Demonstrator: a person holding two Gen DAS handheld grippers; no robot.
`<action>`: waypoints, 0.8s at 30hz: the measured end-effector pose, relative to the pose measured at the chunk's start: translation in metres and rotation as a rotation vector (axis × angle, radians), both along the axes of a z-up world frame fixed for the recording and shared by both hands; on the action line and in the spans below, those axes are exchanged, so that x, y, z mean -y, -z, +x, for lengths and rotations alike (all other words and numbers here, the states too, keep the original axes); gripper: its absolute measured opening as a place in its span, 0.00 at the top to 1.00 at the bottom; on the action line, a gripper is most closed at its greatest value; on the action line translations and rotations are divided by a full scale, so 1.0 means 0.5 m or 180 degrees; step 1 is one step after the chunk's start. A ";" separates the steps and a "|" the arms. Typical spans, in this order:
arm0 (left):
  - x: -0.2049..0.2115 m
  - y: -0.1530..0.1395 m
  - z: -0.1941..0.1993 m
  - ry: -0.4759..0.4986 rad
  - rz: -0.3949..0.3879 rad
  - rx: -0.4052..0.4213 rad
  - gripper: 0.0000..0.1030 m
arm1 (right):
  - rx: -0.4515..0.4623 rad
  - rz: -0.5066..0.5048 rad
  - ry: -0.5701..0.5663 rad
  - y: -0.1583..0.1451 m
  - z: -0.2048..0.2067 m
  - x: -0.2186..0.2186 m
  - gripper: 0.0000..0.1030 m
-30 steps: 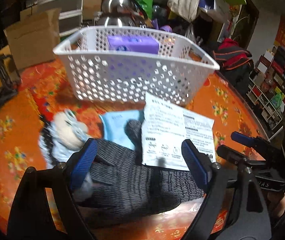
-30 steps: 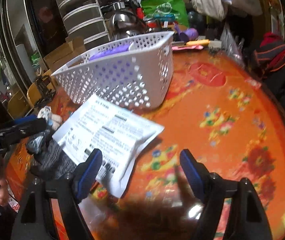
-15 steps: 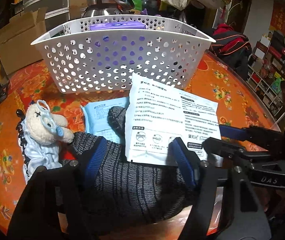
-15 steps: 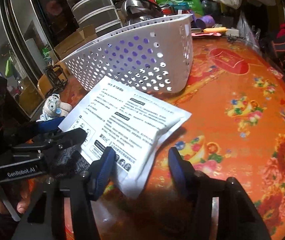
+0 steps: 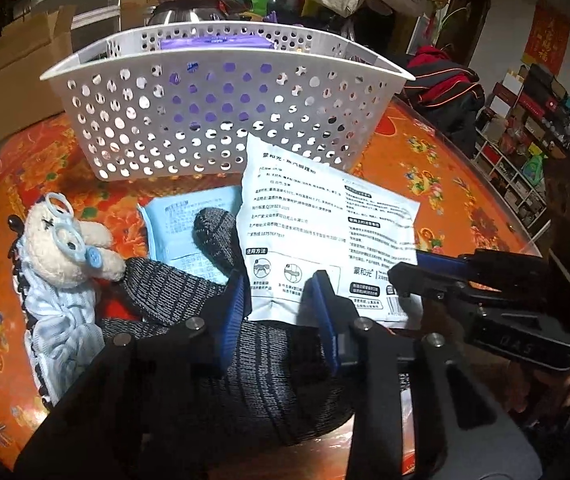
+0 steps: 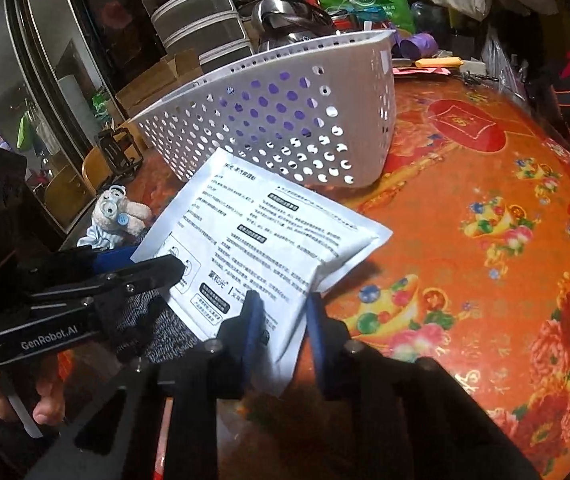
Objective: Organize soft objects
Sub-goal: 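Lift the printed paper packet with the left tool and drop it into the basket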
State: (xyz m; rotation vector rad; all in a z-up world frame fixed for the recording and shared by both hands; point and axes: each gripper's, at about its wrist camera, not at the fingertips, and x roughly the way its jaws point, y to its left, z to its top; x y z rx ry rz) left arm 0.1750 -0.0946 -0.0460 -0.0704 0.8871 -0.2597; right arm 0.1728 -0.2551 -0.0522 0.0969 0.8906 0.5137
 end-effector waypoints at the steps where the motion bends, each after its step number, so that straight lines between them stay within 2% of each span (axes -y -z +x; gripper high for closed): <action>1: -0.002 0.002 0.001 0.0006 -0.0022 -0.0015 0.70 | -0.0027 -0.0009 -0.0016 0.003 0.004 -0.001 0.79; 7: -0.001 0.008 0.006 0.0047 -0.0004 -0.0059 0.71 | -0.0067 -0.0002 -0.0037 0.011 0.012 -0.003 0.80; 9: -0.003 0.008 0.005 0.0073 -0.0042 -0.0061 0.80 | -0.0039 -0.0049 -0.0062 0.009 0.009 -0.008 0.82; 11: -0.005 0.007 0.001 0.0100 -0.0103 -0.0043 0.87 | 0.0061 -0.0140 -0.0041 0.001 0.000 -0.016 0.92; 12: -0.004 0.006 -0.003 0.0118 -0.0106 -0.0026 0.89 | 0.0121 -0.0194 -0.0049 -0.004 -0.007 -0.022 0.93; 16: -0.004 -0.004 -0.019 0.0122 -0.0154 0.0057 0.91 | 0.0268 -0.0315 -0.0048 -0.013 -0.025 -0.033 0.96; 19: -0.006 -0.019 -0.036 0.0141 -0.0175 0.0152 0.91 | 0.0322 -0.0262 -0.0048 -0.023 -0.034 -0.028 0.97; 24: -0.002 -0.053 -0.075 0.0194 -0.0131 0.0405 0.91 | 0.0499 -0.0313 -0.0017 -0.052 -0.058 -0.030 0.98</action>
